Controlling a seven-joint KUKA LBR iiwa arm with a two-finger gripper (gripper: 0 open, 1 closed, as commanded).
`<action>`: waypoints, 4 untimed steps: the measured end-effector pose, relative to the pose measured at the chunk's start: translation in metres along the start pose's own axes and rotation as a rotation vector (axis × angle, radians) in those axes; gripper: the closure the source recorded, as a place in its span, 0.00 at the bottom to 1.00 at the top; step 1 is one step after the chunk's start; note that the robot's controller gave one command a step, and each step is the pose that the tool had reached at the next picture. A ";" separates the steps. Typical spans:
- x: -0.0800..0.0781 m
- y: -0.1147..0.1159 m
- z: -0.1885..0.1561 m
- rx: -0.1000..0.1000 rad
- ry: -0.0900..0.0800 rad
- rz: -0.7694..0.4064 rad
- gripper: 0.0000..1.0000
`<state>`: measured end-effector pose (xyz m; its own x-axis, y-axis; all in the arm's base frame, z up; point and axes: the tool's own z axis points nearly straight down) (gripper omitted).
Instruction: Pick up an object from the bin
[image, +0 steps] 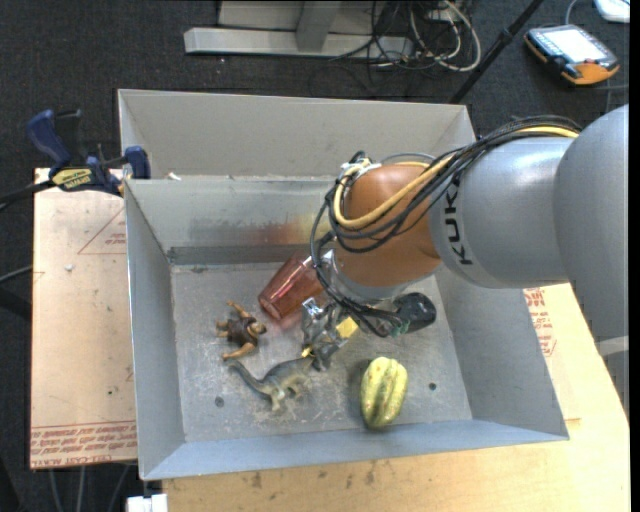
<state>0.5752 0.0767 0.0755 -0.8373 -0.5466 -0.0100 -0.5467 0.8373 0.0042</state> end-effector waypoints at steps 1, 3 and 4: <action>0.000 -0.001 0.000 0.000 0.000 0.002 1.00; 0.001 -0.001 -0.009 0.004 0.003 0.001 1.00; 0.002 0.000 -0.017 0.000 0.011 0.002 1.00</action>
Offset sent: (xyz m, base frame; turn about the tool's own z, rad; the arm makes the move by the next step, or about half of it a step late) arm 0.0000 0.0002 0.0228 0.0000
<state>0.5731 0.0754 0.0922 -0.8382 -0.5454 0.0012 -0.5454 0.8382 0.0038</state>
